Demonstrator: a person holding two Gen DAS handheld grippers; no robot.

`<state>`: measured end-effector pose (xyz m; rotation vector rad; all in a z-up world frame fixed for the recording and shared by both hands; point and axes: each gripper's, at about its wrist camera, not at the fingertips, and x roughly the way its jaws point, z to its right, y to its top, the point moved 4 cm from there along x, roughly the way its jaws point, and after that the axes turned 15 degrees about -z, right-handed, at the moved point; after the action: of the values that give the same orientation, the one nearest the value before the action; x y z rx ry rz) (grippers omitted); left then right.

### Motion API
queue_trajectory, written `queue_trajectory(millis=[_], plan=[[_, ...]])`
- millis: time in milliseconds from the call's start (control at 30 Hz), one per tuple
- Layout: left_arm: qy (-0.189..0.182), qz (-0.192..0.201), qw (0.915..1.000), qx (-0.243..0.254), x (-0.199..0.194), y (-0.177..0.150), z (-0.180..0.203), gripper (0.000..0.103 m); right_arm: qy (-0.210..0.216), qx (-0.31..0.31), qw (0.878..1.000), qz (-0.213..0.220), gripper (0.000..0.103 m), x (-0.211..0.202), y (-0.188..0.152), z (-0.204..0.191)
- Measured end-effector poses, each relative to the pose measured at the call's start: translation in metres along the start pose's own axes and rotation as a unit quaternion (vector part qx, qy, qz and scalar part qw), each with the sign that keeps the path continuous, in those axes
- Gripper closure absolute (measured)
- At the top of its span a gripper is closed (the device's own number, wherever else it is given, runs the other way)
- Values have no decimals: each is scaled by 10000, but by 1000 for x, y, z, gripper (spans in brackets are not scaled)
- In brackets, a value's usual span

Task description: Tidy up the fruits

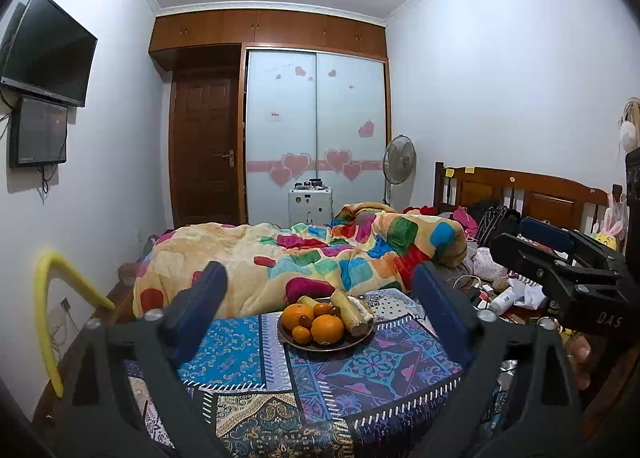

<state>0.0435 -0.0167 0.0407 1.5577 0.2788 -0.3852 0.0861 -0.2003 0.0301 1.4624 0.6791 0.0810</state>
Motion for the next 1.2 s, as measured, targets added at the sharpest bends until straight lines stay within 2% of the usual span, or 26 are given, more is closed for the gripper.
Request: queue_trajectory(millis=[100, 233, 1200], plan=[[19, -5, 10000, -18, -2, -2, 1, 3, -185, 24, 9998, 100, 0, -6, -3, 1], [40, -3, 10000, -57, -4, -7, 1, 1, -250, 2, 9996, 136, 0, -8, -4, 0], [1, -63, 9999, -153, 1, -11, -3, 0, -274, -12, 9996, 68, 0, -12, -16, -3]])
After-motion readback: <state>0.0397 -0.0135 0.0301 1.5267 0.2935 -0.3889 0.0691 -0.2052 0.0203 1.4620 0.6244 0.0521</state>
